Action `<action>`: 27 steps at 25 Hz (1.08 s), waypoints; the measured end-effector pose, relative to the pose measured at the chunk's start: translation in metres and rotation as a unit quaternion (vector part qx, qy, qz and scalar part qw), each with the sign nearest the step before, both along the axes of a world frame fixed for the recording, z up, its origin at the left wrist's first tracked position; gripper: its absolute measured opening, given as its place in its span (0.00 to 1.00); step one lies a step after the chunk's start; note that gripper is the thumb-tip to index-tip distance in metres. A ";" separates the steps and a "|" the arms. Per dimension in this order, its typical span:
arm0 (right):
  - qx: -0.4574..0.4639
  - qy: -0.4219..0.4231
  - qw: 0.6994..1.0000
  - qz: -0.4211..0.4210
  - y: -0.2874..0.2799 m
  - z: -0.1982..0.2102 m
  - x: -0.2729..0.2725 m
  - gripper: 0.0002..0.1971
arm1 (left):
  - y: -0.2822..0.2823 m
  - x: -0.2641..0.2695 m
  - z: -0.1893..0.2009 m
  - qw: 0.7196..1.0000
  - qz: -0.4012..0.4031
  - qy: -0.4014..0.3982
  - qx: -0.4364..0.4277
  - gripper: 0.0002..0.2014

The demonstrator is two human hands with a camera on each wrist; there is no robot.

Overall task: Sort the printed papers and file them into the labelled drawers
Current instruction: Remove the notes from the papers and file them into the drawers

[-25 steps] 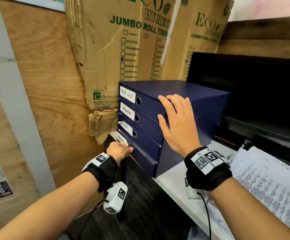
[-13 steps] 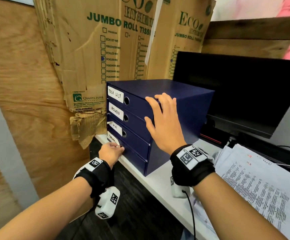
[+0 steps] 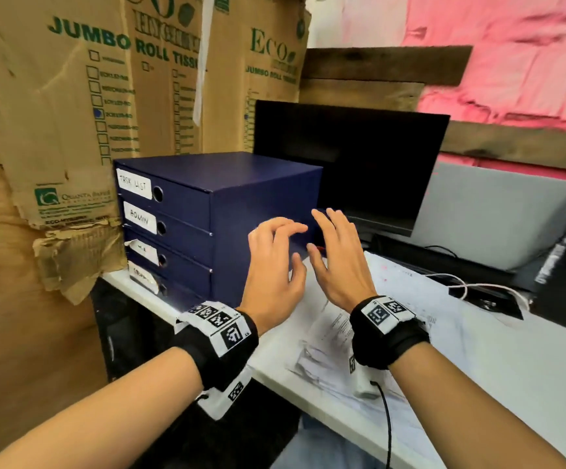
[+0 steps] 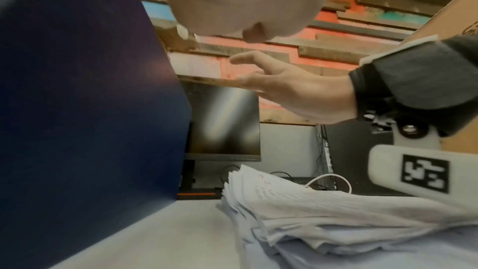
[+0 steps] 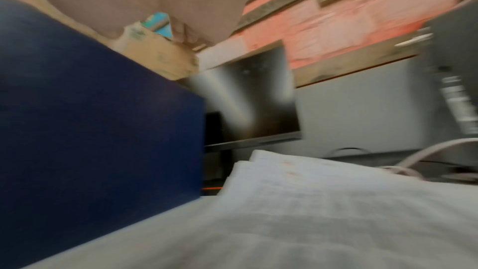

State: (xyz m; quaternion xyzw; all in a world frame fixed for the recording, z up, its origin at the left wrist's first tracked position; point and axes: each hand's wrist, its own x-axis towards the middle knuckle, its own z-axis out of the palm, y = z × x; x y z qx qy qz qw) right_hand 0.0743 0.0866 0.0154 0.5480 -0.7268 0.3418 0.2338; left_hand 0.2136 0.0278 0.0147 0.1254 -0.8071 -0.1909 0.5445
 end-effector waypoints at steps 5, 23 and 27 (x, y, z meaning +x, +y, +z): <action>-0.007 -0.011 0.990 -0.139 0.071 -0.008 -0.069 0.24 | -0.015 -0.080 -0.021 0.985 -0.063 -0.161 -0.028 0.15; 0.201 -0.123 0.941 -0.243 0.051 -0.047 -0.132 0.21 | -0.049 -0.182 -0.069 0.937 -0.024 -0.343 0.059 0.16; 0.318 -0.204 0.891 -0.251 0.051 -0.059 -0.137 0.26 | -0.048 -0.186 -0.075 0.932 -0.034 -0.349 0.093 0.16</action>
